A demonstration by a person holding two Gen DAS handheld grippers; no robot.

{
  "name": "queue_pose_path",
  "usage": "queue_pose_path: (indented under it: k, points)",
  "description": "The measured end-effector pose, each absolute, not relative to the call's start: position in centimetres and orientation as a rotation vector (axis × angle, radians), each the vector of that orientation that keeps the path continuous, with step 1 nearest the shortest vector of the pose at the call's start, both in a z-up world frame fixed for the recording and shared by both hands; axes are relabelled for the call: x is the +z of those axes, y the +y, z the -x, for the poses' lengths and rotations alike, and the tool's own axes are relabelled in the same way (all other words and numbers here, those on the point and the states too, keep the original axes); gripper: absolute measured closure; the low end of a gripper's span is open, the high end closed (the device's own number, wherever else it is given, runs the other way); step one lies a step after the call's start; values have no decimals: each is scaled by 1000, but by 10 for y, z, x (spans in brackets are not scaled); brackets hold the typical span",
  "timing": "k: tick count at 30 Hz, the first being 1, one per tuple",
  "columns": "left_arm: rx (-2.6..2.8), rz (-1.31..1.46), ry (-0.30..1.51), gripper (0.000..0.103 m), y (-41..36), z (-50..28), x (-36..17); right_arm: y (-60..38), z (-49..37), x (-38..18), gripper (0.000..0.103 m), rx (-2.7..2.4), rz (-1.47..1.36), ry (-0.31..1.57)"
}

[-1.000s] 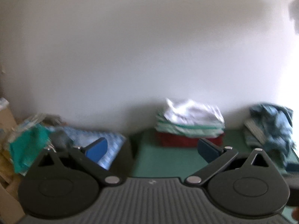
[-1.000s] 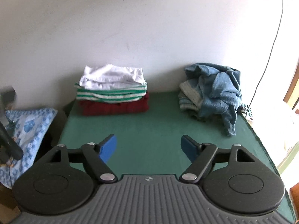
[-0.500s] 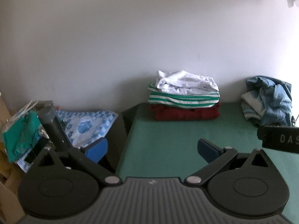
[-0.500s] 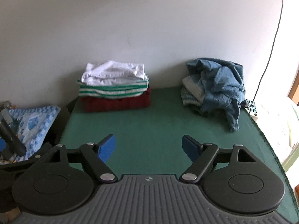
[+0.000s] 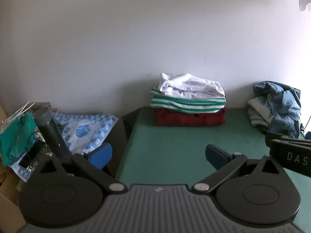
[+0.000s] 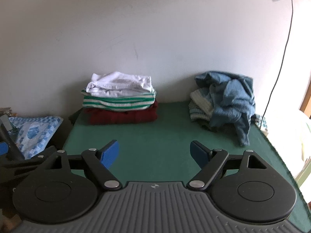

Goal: Fold clothes

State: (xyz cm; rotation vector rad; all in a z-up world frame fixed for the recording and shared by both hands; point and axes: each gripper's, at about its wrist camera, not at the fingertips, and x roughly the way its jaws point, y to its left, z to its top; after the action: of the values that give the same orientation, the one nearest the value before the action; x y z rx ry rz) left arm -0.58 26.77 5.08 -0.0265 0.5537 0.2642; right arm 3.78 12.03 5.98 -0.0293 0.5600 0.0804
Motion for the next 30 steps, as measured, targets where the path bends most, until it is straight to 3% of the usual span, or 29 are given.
queue_pose_path:
  k: [30]
  points:
    - [257,38,574,0,272,1,46,124,-43,53,20,71,22,567]
